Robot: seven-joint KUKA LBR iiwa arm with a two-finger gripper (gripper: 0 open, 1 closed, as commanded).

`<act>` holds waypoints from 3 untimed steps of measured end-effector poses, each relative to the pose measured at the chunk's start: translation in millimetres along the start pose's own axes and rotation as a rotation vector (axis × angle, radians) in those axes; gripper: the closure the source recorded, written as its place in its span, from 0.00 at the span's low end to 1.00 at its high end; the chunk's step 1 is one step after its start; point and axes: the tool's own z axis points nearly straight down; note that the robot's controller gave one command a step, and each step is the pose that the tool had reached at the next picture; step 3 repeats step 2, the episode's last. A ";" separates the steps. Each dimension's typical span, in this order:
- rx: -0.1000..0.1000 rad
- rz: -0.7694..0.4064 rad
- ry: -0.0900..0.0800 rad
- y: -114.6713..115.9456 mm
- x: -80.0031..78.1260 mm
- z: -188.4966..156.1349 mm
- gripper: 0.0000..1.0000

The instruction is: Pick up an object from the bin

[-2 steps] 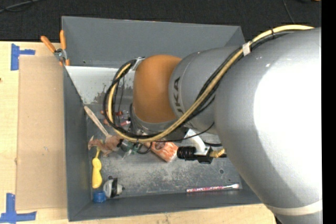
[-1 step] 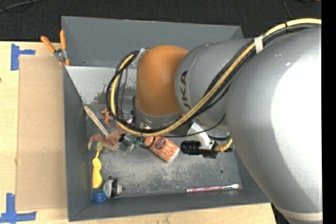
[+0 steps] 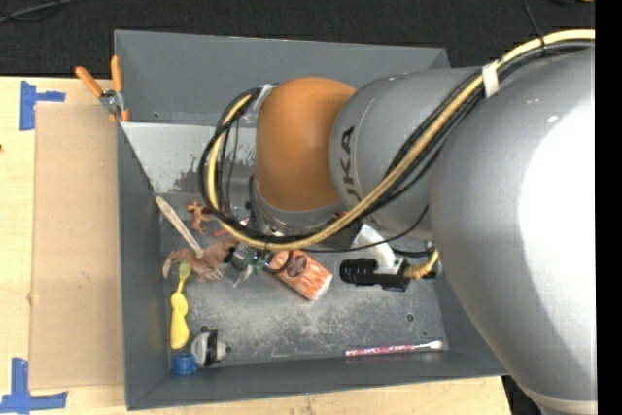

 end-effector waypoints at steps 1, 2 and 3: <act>0.000 0.000 0.000 0.0 0.0 0.0 1.00; 0.007 -0.003 0.004 -2.3 2.1 -72.8 1.00; 0.007 -0.003 0.004 -2.3 2.1 -72.8 1.00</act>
Offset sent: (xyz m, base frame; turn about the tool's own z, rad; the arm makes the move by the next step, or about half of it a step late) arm 0.0000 0.0000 0.0457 0.0000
